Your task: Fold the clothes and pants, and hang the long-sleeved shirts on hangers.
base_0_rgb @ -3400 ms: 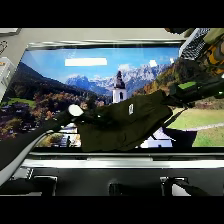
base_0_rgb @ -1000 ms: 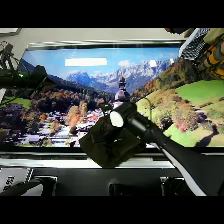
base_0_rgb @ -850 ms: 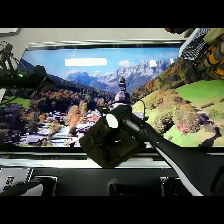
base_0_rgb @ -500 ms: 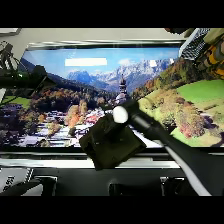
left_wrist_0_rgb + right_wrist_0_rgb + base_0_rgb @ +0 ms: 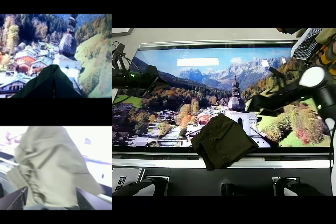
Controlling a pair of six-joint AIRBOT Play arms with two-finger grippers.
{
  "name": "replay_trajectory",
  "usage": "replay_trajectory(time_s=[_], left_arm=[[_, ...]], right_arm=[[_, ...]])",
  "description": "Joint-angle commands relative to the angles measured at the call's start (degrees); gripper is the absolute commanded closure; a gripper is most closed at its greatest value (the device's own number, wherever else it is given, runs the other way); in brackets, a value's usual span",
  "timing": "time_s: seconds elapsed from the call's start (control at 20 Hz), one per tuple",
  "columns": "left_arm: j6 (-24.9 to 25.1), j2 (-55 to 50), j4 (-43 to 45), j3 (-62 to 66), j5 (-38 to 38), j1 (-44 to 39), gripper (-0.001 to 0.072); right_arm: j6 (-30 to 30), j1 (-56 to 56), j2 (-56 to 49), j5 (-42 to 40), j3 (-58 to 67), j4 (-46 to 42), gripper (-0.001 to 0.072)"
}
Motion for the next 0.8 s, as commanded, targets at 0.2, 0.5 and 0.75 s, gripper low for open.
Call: replay_trajectory(time_s=[0.2, 0.5, 0.75], left_arm=[[4.5, 0.0, 0.0, 0.0, 0.0, 0.1, 0.0694], [6.0, -0.1, 0.0, 0.0, 0.0, 0.1, 0.0694], [6.0, -0.1, 0.0, 0.0, -0.2, 0.1, 0.0693]], right_arm=[[-23.8, -11.2, -17.3, 7.6, -0.5, 13.0, 0.0018], [-29.1, -8.4, -29.9, 7.7, -0.5, 18.8, 0.0019], [-32.9, -4.4, -35.3, 5.7, -0.5, 18.1, 0.0017]])
